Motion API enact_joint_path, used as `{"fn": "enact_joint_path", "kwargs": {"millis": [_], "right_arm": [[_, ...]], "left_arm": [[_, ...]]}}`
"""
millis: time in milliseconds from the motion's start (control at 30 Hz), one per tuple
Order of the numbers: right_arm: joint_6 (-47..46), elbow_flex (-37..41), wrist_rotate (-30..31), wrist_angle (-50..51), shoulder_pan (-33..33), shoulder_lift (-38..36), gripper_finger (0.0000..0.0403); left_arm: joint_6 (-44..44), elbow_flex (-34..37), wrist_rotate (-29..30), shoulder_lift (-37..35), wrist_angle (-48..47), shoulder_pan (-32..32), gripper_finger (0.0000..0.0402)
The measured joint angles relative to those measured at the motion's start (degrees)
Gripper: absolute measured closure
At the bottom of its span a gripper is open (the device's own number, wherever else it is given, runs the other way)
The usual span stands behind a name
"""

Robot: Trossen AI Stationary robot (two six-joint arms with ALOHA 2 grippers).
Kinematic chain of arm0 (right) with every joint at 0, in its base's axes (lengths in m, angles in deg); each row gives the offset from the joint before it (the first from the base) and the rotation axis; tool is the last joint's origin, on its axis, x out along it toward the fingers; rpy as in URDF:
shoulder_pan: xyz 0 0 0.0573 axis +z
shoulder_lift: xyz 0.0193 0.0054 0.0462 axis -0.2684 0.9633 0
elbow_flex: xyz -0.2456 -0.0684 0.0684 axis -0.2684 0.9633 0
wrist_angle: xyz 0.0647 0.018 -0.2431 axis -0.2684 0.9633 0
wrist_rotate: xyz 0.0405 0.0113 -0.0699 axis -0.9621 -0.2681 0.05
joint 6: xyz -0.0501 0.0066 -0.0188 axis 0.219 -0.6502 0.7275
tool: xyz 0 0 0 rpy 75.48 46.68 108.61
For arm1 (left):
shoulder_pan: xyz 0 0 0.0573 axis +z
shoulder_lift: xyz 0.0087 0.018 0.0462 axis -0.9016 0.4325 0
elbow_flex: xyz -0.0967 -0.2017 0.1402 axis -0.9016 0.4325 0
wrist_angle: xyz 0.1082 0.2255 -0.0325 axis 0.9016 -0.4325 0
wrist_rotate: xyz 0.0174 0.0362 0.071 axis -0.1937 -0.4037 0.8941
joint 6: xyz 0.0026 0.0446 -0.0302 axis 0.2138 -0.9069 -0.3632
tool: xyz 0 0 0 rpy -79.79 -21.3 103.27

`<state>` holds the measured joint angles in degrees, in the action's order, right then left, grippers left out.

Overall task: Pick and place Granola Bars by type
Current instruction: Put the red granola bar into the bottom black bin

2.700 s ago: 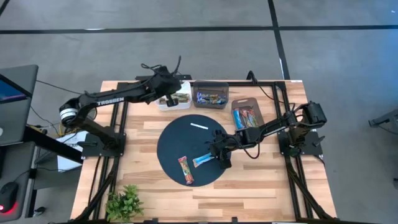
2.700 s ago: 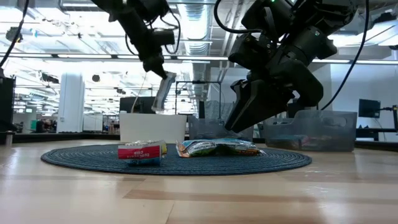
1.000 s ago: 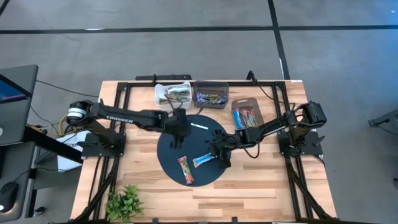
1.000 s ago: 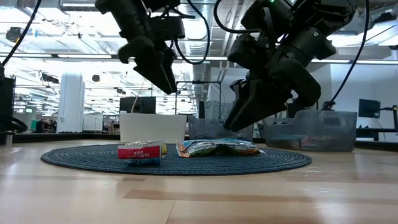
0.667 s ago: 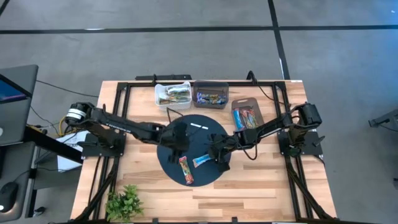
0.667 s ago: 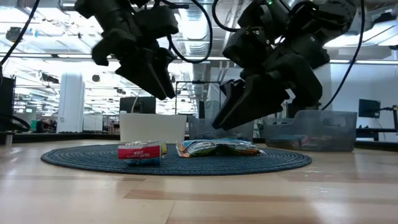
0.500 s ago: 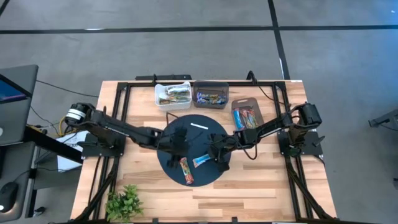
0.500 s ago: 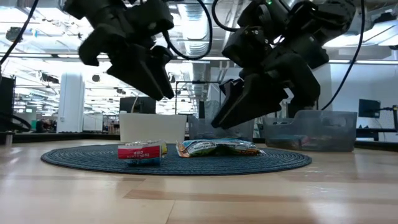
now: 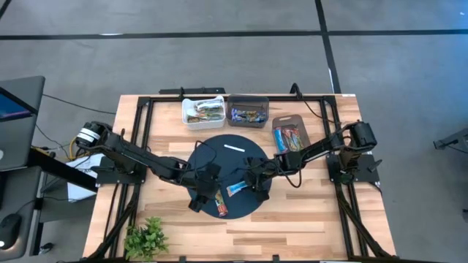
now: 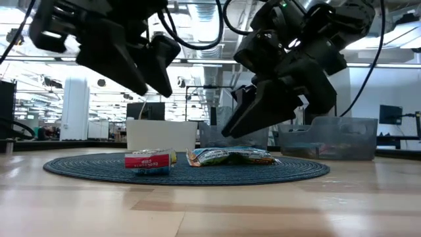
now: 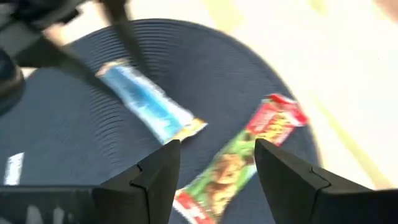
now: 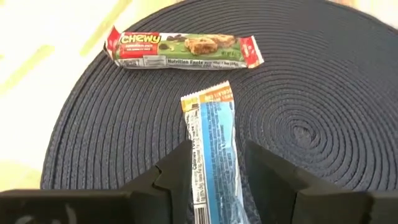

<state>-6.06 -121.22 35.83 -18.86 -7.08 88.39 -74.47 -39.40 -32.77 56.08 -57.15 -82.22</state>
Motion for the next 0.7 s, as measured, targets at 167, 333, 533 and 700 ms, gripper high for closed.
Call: {"fn": "enact_joint_path", "kwargs": {"millis": [167,333,533,700], "right_arm": [[1.81,0.00,-0.01,0.08,0.00,0.00,0.0265],[1.90,0.00,-0.02,-0.33,0.00,0.00,0.0265],[1.47,0.00,-0.02,1.04,0.00,0.00,0.0265],[1.36,0.00,-0.01,0.94,-0.02,-0.02,0.0265]], "left_arm": [[-1.12,0.04,-7.03,1.30,-0.04,0.63,0.0200],[-1.31,-0.04,-7.79,4.19,1.10,0.66,0.0200],[0.03,-0.02,-6.76,7.65,-0.03,0.70,0.0200],[1.51,-0.07,-2.62,9.02,0.71,0.53,0.0200]]}}
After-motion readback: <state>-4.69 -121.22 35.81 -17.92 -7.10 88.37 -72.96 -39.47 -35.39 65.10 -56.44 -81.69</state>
